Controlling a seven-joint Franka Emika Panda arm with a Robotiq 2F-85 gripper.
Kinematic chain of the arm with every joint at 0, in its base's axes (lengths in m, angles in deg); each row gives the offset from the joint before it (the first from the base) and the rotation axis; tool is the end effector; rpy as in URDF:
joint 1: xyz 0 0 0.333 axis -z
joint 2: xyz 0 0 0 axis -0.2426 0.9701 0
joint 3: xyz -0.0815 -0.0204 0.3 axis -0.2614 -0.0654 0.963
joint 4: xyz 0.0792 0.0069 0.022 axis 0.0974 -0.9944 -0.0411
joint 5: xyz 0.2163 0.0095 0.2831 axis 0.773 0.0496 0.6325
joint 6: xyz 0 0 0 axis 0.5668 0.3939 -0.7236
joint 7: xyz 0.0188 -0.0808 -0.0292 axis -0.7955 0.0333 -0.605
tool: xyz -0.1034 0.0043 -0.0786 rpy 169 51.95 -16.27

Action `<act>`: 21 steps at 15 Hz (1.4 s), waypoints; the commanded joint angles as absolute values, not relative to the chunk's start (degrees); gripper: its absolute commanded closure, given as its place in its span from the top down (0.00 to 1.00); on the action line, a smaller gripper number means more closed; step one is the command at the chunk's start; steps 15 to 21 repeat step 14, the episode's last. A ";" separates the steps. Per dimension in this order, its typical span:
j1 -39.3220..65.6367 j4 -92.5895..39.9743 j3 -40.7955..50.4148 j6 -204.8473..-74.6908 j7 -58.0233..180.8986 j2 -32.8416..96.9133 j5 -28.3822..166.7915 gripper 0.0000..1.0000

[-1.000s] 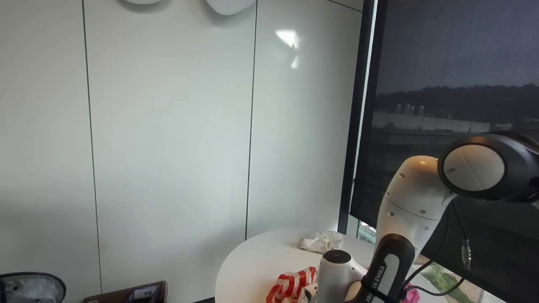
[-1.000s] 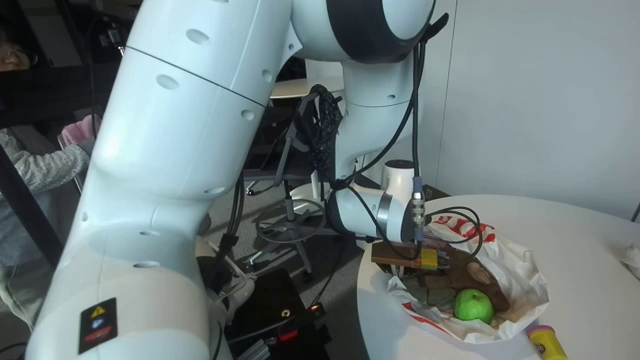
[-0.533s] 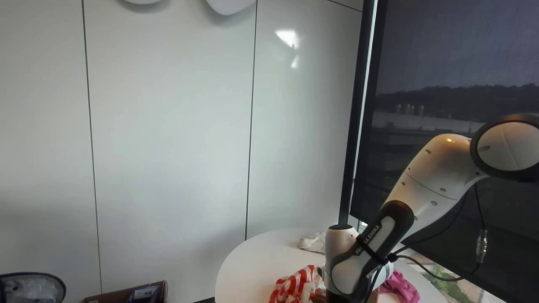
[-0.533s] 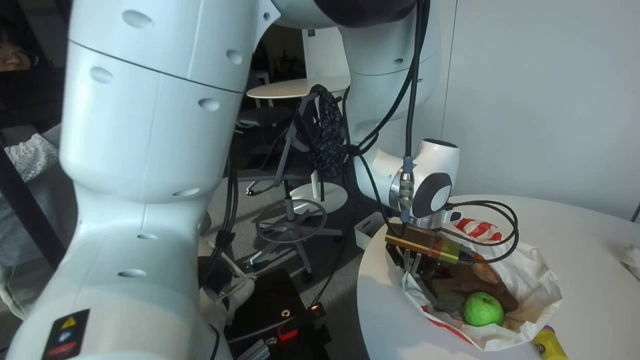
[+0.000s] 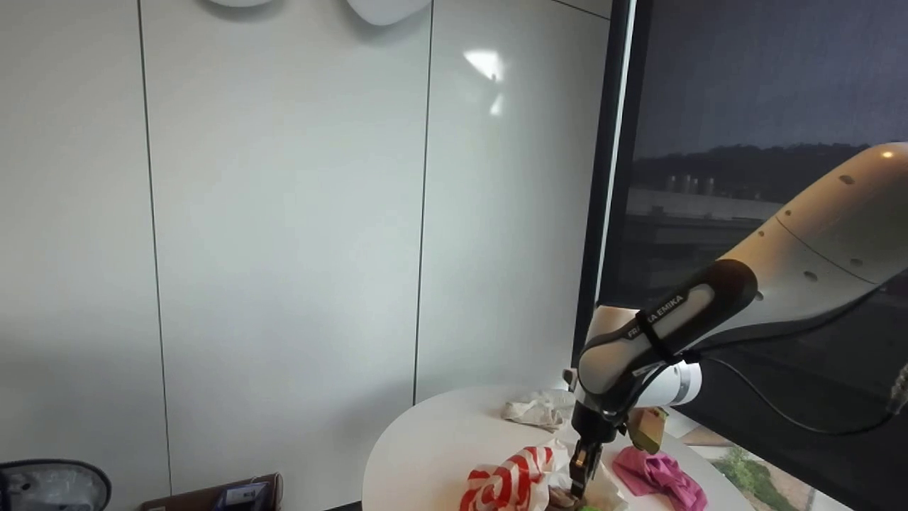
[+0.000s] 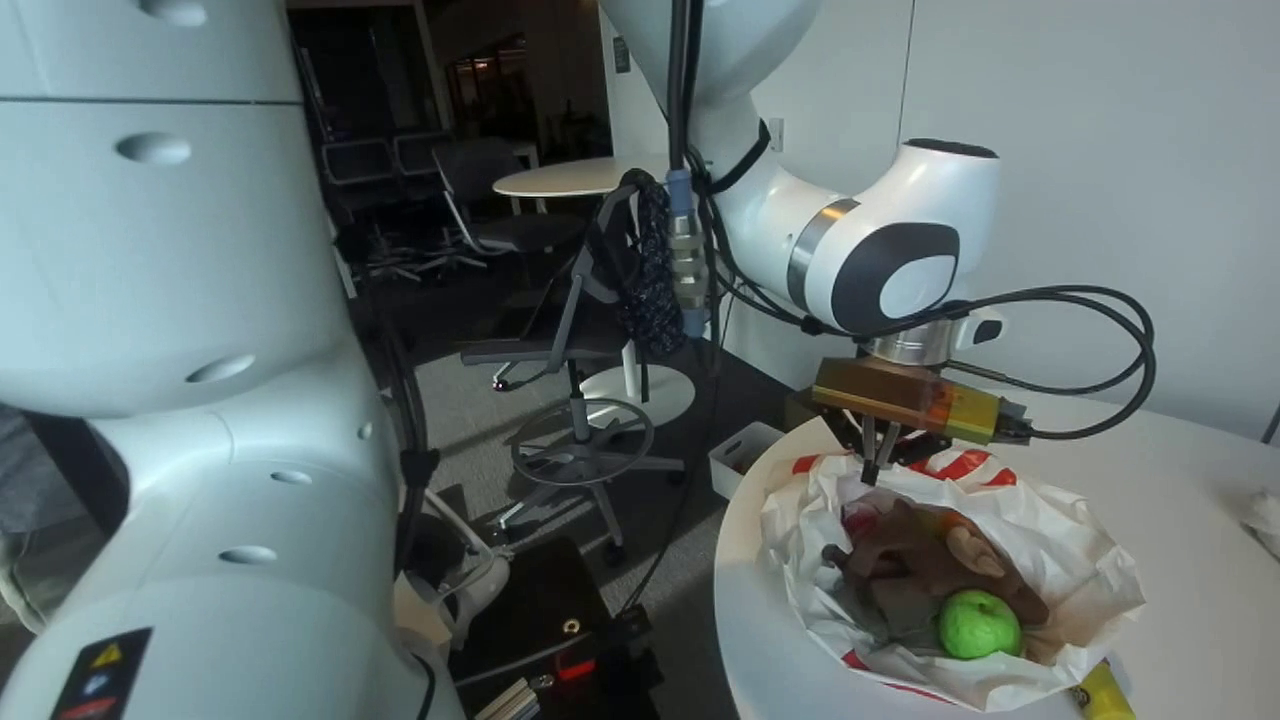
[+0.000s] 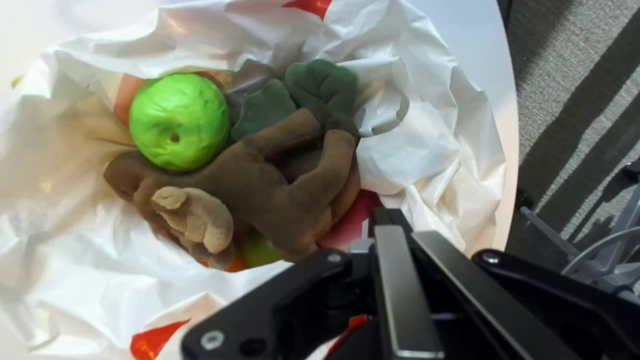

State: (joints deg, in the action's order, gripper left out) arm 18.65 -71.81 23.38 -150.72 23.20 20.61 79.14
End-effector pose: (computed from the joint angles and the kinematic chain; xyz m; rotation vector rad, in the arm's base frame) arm 0.4702 0.0837 0.2846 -2.8925 -0.9925 -0.0991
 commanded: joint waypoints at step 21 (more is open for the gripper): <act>11.28 -81.93 9.89 -153.67 10.59 9.03 83.18 0.92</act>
